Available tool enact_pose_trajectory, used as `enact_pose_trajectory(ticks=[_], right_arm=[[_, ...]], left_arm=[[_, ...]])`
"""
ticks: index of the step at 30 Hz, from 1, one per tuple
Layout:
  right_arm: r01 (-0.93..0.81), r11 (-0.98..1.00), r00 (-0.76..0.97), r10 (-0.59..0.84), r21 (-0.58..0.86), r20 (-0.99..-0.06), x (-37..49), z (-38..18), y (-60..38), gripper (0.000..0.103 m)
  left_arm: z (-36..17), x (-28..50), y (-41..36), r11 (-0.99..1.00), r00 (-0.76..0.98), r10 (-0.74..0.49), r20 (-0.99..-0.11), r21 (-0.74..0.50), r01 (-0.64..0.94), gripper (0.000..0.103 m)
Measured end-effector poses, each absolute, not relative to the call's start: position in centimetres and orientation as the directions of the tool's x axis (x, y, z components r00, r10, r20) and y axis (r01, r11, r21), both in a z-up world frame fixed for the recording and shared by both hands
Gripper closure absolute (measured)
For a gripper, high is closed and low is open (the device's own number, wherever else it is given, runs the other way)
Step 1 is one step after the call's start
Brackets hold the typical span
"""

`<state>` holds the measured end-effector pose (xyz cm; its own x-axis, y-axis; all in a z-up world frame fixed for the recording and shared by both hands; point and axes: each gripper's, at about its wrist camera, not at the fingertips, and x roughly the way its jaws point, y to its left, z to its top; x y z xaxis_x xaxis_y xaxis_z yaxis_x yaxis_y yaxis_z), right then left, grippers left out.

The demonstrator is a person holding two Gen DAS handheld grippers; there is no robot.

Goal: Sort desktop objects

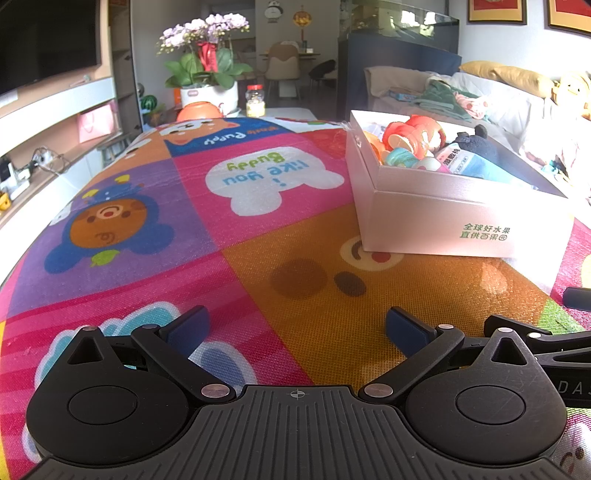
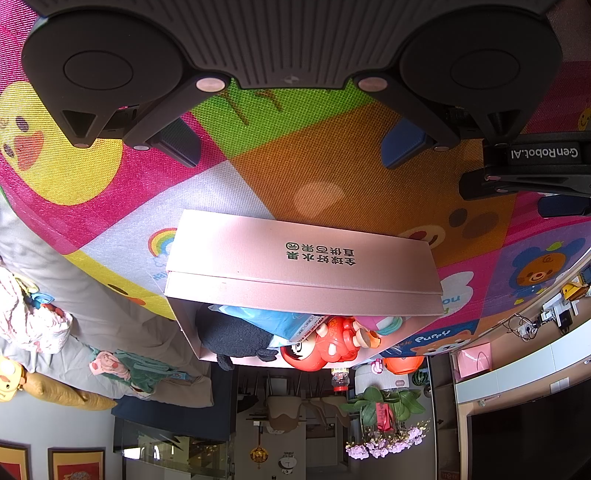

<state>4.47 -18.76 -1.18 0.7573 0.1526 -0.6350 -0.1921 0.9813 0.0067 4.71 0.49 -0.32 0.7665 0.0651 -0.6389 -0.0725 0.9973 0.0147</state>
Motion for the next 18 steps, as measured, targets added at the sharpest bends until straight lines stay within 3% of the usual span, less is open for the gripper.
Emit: enact_pose_trajectory(ticks=[18], right_arm=[[-0.192,0.981,0.757,0.153,0.007,-0.635,4.43,-1.17,-18.78,0.0]], left_arm=[[-0.38,4.33,0.49,0.998,0.765,0.06,-0.641,0.016,-0.065,0.0]])
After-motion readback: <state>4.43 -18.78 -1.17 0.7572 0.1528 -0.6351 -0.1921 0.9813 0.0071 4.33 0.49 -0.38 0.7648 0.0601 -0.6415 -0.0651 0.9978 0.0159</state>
